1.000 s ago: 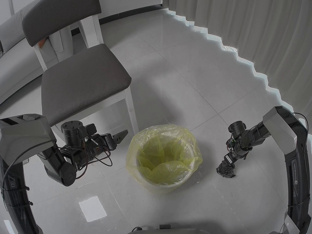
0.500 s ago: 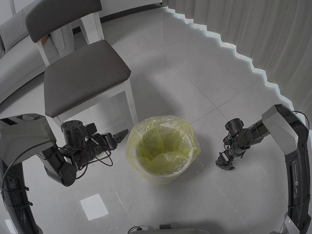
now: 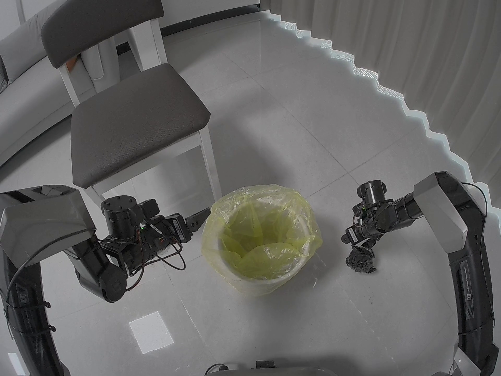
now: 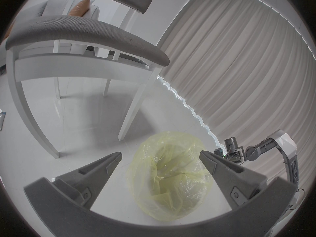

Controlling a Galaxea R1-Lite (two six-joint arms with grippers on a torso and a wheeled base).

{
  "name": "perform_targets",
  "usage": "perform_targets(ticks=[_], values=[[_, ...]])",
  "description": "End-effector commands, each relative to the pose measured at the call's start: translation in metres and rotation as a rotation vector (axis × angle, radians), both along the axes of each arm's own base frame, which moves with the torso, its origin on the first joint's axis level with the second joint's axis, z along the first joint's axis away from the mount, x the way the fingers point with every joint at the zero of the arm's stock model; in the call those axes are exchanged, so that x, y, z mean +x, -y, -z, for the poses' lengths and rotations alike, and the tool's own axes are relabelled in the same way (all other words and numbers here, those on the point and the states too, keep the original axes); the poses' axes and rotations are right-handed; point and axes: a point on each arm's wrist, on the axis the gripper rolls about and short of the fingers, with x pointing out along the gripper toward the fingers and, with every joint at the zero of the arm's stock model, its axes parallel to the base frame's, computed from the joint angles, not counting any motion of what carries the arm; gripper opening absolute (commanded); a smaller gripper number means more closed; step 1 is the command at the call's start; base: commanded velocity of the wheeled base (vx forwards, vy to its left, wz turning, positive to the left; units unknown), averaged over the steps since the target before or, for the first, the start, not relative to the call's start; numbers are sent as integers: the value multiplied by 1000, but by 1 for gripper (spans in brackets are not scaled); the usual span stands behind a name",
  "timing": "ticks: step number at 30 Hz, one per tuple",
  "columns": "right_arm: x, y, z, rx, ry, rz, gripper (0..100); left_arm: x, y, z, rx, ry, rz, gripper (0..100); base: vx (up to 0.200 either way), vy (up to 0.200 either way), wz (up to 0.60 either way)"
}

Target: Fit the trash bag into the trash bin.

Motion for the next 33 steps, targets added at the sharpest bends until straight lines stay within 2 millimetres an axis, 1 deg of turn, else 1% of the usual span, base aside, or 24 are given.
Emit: perform_targets(ticks=[1, 4, 5, 7, 10, 14, 17, 19, 22, 30, 33], values=[[15, 7, 10, 11, 60, 18, 100, 1, 1, 5, 3, -12, 1, 100, 0, 0, 0], [19, 9, 12, 10, 87, 14, 100, 0, 1, 6, 4, -15, 2, 100, 0, 0, 0], [21, 13, 17, 20, 98, 7, 100, 0, 1, 6, 4, -14, 2, 100, 0, 0, 0], [21, 14, 18, 25, 106, 3, 100, 0, 1, 5, 3, -12, 2, 100, 0, 0, 0], [16, 21, 27, 10, 74, -11, 100, 0, 2, 5, 5, -12, 4, 100, 0, 0, 0], [11, 26, 34, 1, 44, -32, 100, -1, 0, 5, 5, -12, 1, 100, 0, 0, 0], [7, 27, 37, 15, 23, -44, 100, -3, 0, 6, 4, -7, 0, 100, 0, 0, 0], [1, 28, 43, 14, -7, -49, 100, -4, -1, 7, 1, 3, -3, 100, 0, 0, 0], [-1, 28, 44, 13, -10, -50, 100, -4, -1, 8, 2, 0, -5, 100, 0, 0, 0], [4, 28, 33, 12, 41, -49, 100, -4, -2, 8, 3, 4, -8, 100, 0, 0, 0], [4, 29, 19, 3, 61, -41, 100, -4, -3, 8, 1, 6, -11, 100, 0, 0, 0]])
